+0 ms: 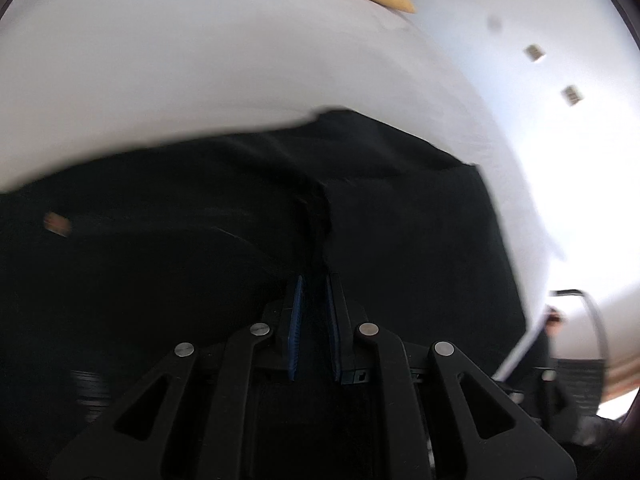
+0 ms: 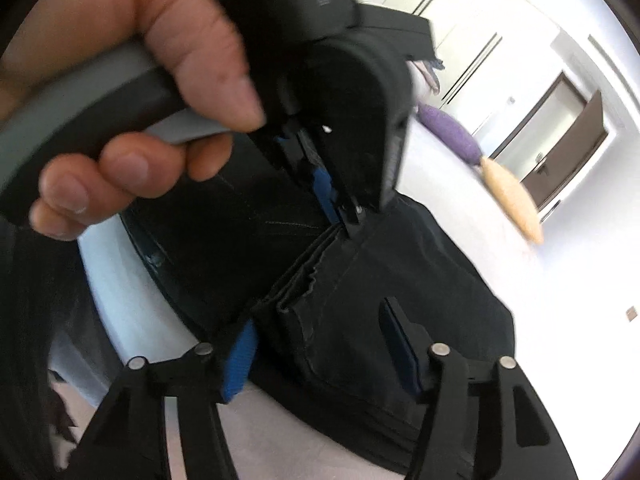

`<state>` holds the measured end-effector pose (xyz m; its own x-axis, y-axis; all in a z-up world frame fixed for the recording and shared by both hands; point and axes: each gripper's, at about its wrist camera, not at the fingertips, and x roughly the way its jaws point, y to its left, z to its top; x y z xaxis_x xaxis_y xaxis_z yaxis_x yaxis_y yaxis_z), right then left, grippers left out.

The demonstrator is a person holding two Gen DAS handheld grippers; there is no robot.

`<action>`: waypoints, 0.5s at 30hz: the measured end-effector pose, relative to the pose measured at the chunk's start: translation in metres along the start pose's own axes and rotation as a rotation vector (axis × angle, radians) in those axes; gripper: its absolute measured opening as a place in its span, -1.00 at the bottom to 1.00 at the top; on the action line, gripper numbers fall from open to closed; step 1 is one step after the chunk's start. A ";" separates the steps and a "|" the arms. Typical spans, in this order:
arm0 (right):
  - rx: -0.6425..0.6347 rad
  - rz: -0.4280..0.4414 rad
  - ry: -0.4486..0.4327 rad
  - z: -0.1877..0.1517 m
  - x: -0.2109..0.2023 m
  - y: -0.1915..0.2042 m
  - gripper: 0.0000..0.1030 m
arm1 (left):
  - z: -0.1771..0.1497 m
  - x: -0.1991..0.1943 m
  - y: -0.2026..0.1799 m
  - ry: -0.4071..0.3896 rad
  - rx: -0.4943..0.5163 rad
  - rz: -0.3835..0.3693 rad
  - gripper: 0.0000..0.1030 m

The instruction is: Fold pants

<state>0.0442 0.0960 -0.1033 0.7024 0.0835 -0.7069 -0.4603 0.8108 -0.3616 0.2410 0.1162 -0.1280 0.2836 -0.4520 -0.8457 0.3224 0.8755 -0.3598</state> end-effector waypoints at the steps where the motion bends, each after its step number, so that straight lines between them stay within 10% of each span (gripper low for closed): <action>1: 0.029 0.034 -0.002 -0.002 -0.005 -0.007 0.24 | 0.002 -0.009 0.002 -0.017 0.006 0.052 -0.78; 8: 0.514 0.453 -0.044 -0.029 -0.029 -0.143 0.06 | -0.010 -0.038 -0.036 -0.115 0.113 0.114 -0.78; 15: 0.977 0.728 -0.005 -0.089 0.031 -0.284 -0.60 | -0.055 0.023 -0.104 -0.036 0.298 0.251 -0.79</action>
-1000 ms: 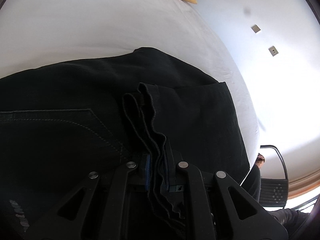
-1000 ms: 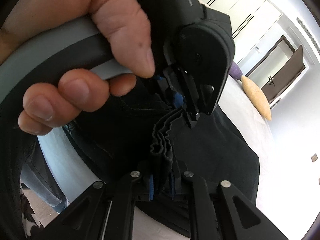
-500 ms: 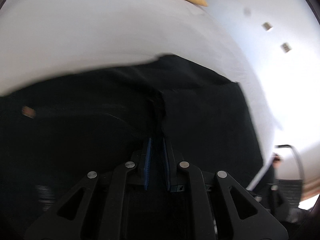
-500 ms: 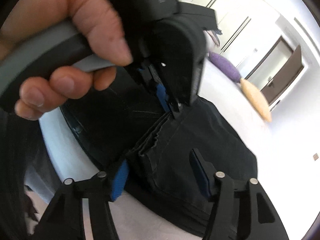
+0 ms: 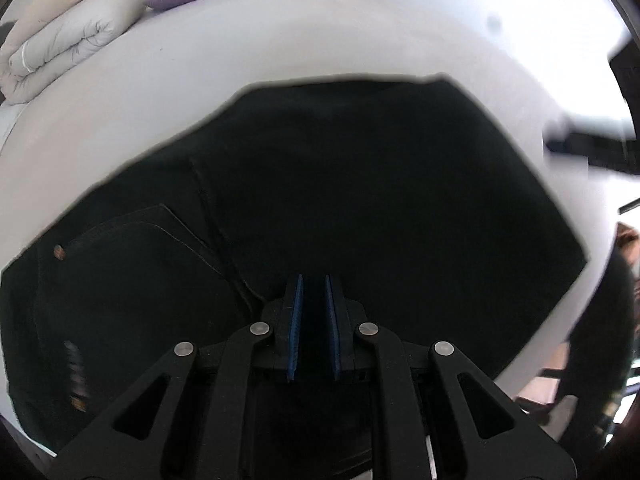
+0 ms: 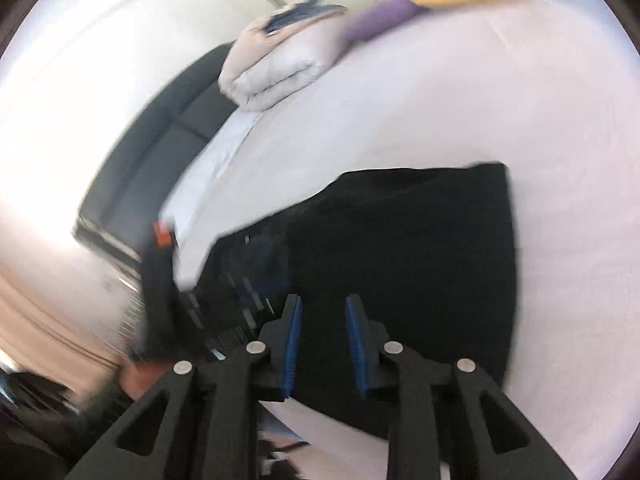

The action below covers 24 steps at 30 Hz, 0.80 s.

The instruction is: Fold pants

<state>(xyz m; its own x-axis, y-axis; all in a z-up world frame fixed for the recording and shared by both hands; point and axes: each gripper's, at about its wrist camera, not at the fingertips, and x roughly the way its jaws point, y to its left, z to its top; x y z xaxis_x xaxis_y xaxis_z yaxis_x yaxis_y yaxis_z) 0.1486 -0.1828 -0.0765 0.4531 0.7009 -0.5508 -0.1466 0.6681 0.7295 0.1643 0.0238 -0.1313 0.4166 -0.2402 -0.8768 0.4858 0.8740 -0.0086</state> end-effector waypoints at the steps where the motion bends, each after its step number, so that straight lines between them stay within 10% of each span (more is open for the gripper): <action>1: 0.038 0.016 0.003 0.008 0.000 -0.013 -0.60 | -0.004 -0.001 -0.002 -0.023 -0.011 0.012 -0.79; 10: 0.294 0.081 0.054 0.060 0.051 -0.096 -0.61 | -0.009 0.000 -0.013 -0.017 -0.023 0.040 -0.79; 12: 0.310 0.056 0.071 0.054 0.059 -0.099 -0.94 | -0.008 0.000 -0.019 -0.018 -0.024 0.042 -0.79; 24: 0.303 0.093 0.148 -0.042 0.038 -0.067 -0.94 | -0.009 0.000 -0.006 -0.027 -0.041 0.027 -0.79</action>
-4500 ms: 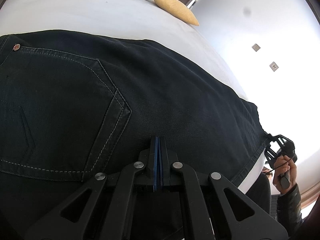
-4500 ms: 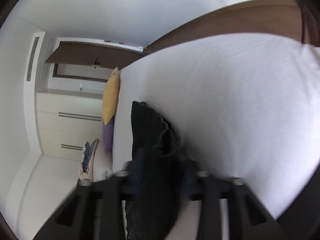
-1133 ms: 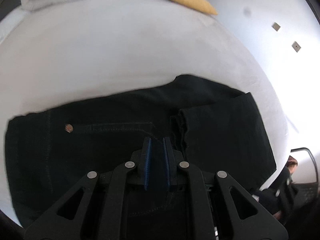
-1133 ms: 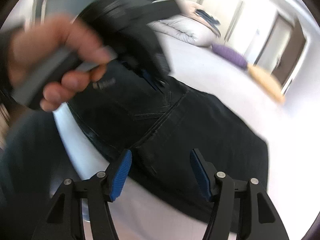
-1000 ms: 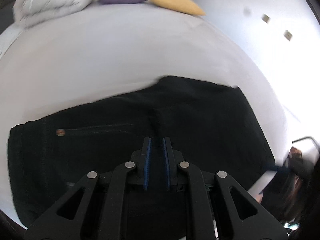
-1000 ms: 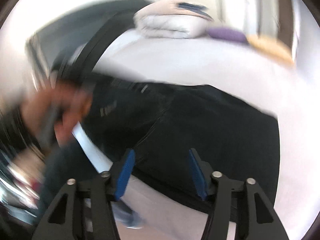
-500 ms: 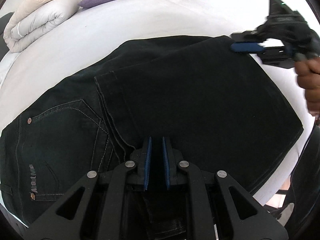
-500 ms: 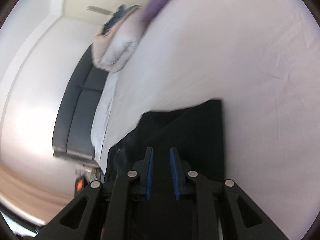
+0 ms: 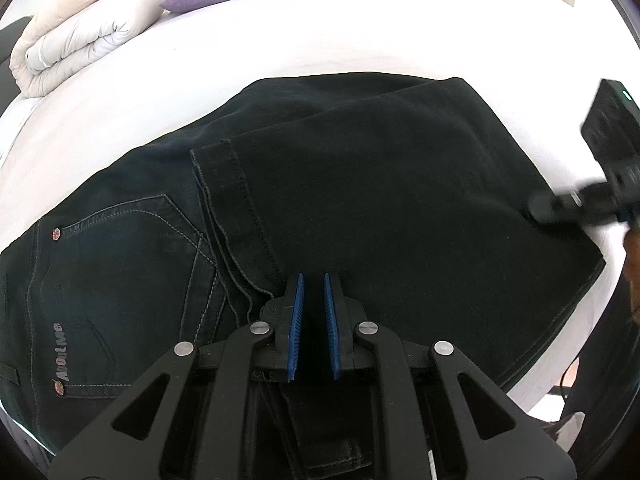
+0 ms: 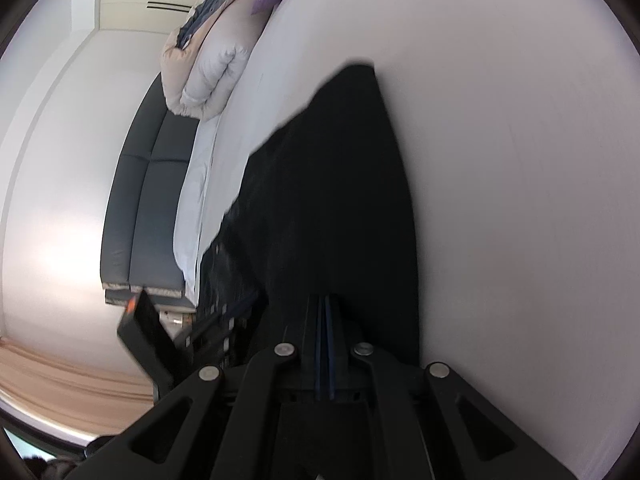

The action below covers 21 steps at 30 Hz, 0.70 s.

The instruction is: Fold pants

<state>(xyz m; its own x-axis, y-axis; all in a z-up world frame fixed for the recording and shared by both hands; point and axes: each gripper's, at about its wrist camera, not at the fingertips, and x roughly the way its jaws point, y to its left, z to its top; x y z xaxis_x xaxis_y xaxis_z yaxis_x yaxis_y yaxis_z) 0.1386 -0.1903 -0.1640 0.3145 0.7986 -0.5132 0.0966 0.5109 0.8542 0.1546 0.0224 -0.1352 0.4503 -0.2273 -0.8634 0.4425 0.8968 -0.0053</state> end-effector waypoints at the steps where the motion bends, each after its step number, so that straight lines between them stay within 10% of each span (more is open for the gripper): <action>1: 0.004 0.002 0.000 -0.009 -0.003 0.000 -0.94 | -0.001 0.000 0.002 -0.001 0.000 0.000 -0.79; 13: 0.046 -0.075 -0.030 -0.054 -0.002 0.001 -1.00 | -0.006 -0.007 0.010 -0.024 -0.036 -0.030 -0.79; 21: 0.050 -0.047 -0.081 -0.058 0.001 -0.005 -1.00 | -0.055 -0.065 0.080 -0.183 -0.374 -0.250 -0.63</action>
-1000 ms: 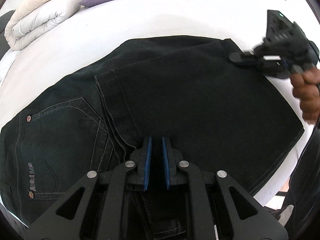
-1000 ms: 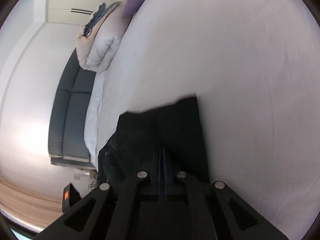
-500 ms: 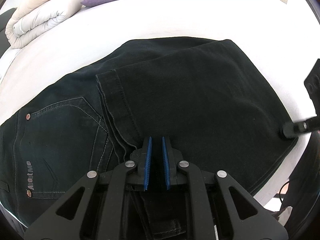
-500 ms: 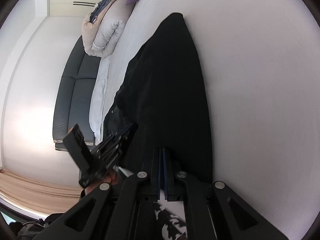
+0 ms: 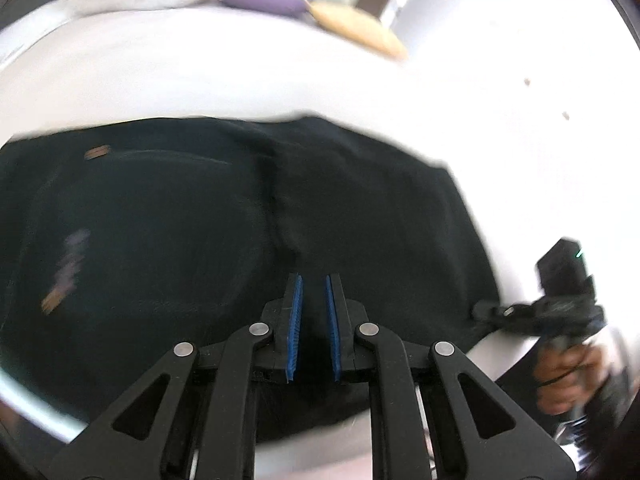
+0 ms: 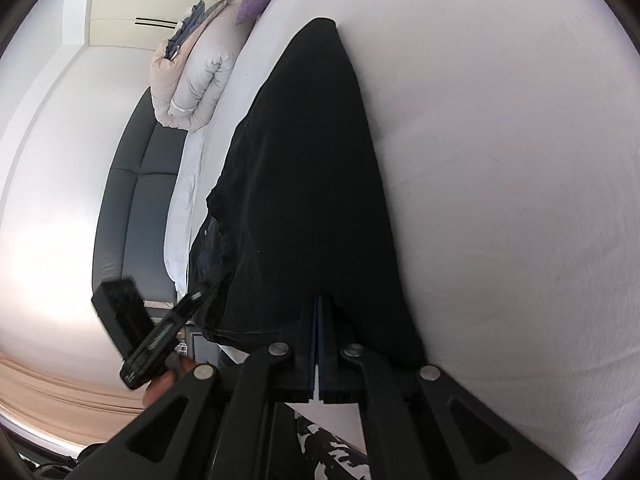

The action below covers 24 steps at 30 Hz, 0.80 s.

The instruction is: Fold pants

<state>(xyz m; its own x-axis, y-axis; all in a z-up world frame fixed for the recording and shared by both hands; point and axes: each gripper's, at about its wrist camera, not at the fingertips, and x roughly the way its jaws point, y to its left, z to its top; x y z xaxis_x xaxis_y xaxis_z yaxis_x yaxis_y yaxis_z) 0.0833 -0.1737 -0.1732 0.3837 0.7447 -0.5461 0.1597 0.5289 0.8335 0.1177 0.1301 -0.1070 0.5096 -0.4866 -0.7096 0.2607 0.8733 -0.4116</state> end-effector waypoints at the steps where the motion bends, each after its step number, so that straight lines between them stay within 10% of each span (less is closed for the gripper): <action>1: 0.002 0.001 -0.002 0.000 0.000 0.001 -1.00 | -0.006 -0.018 0.017 -0.040 -0.069 -0.019 -0.51; 3: 0.015 0.021 -0.012 -0.001 -0.001 -0.001 -1.00 | -0.015 -0.042 0.042 -0.088 -0.179 -0.032 0.72; 4: 0.029 0.036 -0.020 -0.003 -0.002 -0.002 -1.00 | -0.023 -0.062 0.060 -0.149 -0.258 -0.032 0.80; 10: 0.052 0.049 -0.056 -0.009 -0.007 -0.003 -1.00 | -0.057 -0.122 0.141 -0.338 -0.592 -0.111 0.80; 15: 0.059 0.087 -0.060 -0.009 -0.011 0.001 -0.59 | -0.077 -0.123 0.195 -0.389 -0.859 -0.244 0.80; 24: 0.067 0.083 -0.061 -0.010 -0.010 0.003 -0.49 | -0.091 -0.105 0.227 -0.370 -0.978 -0.304 0.78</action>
<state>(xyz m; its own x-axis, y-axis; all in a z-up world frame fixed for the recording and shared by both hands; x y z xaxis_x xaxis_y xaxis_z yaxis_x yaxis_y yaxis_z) 0.0709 -0.1758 -0.1661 0.4526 0.7573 -0.4708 0.1851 0.4367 0.8804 0.0487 0.3766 -0.1779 0.7923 -0.4980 -0.3526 -0.2644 0.2405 -0.9339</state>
